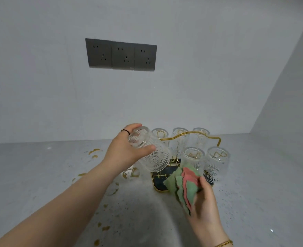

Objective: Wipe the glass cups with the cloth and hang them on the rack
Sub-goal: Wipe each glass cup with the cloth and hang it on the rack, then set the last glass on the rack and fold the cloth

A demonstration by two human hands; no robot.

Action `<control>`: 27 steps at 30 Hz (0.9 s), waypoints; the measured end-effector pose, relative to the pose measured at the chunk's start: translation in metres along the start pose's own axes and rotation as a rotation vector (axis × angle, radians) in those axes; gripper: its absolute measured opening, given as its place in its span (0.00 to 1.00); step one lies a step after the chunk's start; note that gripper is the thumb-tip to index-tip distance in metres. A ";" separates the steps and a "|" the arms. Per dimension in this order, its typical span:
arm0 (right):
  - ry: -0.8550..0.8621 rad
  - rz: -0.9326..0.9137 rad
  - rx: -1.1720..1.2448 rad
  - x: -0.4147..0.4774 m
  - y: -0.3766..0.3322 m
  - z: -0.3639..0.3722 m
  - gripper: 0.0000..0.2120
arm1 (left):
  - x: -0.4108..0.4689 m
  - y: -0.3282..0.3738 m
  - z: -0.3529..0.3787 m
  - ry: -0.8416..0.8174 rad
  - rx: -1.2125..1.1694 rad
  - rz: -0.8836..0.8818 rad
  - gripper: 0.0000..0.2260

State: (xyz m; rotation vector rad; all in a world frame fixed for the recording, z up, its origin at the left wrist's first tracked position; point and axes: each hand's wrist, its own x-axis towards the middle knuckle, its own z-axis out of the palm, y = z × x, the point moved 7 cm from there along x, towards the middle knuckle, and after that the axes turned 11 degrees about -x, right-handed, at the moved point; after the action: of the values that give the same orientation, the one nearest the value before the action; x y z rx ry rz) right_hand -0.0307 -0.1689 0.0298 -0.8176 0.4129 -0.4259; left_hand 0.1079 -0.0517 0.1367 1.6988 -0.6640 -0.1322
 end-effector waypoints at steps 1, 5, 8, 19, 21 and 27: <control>0.000 -0.004 0.019 0.001 0.000 -0.008 0.32 | 0.006 0.003 0.012 -0.034 0.048 0.011 0.31; 0.041 0.023 0.062 0.007 0.004 -0.030 0.41 | 0.021 0.006 0.046 -0.148 0.235 0.060 0.34; 0.071 0.019 0.047 0.005 0.002 -0.038 0.33 | 0.028 -0.006 0.067 -0.251 0.384 0.046 0.34; 0.170 0.023 0.028 0.014 0.000 -0.061 0.17 | 0.027 -0.050 0.096 -0.373 0.486 -0.039 0.35; 0.178 0.034 0.025 0.014 0.002 -0.062 0.18 | 0.026 -0.055 0.100 -0.390 0.477 -0.046 0.34; 0.188 0.055 -0.009 0.009 0.007 -0.060 0.20 | 0.029 -0.064 0.107 -0.448 0.444 -0.067 0.36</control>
State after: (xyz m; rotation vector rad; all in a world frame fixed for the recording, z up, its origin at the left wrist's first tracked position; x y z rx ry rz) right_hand -0.0523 -0.2052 -0.0142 -0.7763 0.6106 -0.4515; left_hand 0.1077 -0.1524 0.0585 2.1436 -1.0237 -0.4491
